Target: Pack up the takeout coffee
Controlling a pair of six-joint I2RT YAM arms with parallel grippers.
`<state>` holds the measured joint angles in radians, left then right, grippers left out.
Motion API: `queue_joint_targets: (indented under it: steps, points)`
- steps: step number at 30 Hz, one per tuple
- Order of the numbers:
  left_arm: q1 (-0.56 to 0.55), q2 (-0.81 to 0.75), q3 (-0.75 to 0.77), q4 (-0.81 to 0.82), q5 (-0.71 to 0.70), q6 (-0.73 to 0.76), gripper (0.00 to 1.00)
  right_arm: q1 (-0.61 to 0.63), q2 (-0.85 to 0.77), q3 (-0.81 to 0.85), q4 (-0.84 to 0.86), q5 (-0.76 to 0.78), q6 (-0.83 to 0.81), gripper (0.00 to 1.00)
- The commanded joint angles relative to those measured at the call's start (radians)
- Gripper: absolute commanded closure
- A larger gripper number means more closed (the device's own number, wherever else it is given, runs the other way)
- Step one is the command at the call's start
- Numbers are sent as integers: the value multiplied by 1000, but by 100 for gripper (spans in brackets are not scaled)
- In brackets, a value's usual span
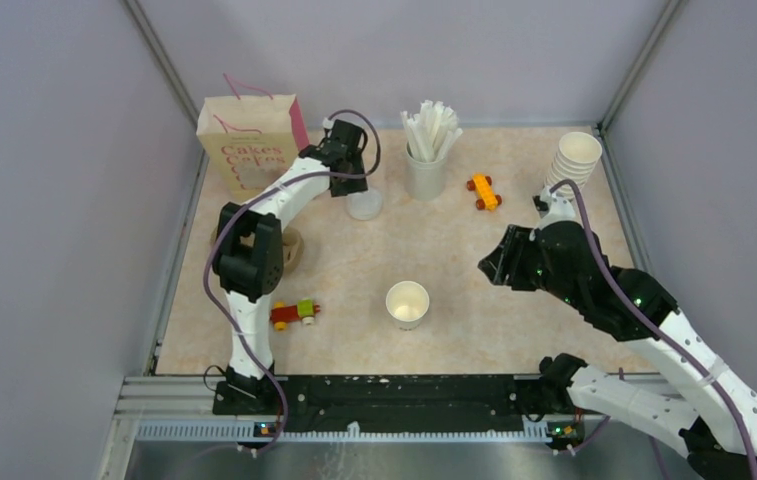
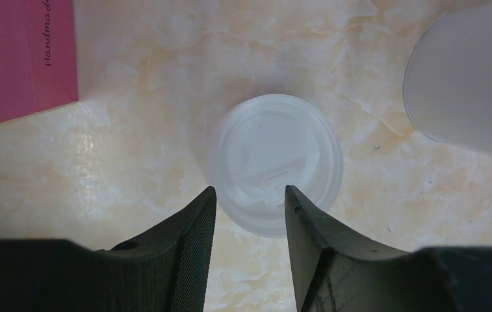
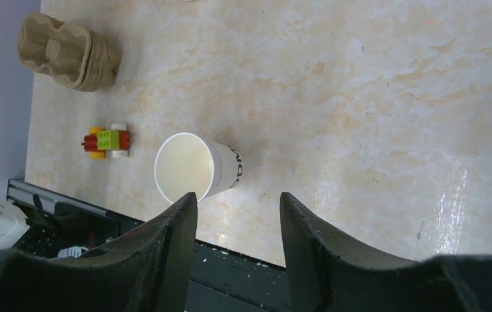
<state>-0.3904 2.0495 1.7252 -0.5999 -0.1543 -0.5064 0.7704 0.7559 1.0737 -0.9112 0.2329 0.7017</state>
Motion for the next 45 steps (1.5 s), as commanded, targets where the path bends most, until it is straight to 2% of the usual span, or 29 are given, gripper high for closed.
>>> queue_joint_targets:
  steps: [1,19,27,35,41,45]
  points:
    - [8,18,44,-37,-61,-20,50,9,12,38,3,14,-25,51]
    - [19,46,48,-29,-60,-23,54,9,8,73,-22,28,-28,51]
    - [21,51,51,-35,-45,-12,66,9,-1,64,-39,21,-24,52]
    - [22,65,56,-46,-25,-9,67,9,-3,63,-45,19,-33,52]
    - [21,74,78,-60,-26,-5,76,9,-3,64,-54,24,-34,52]
    - [21,71,93,-64,-8,10,88,9,-2,65,-54,27,-34,52]
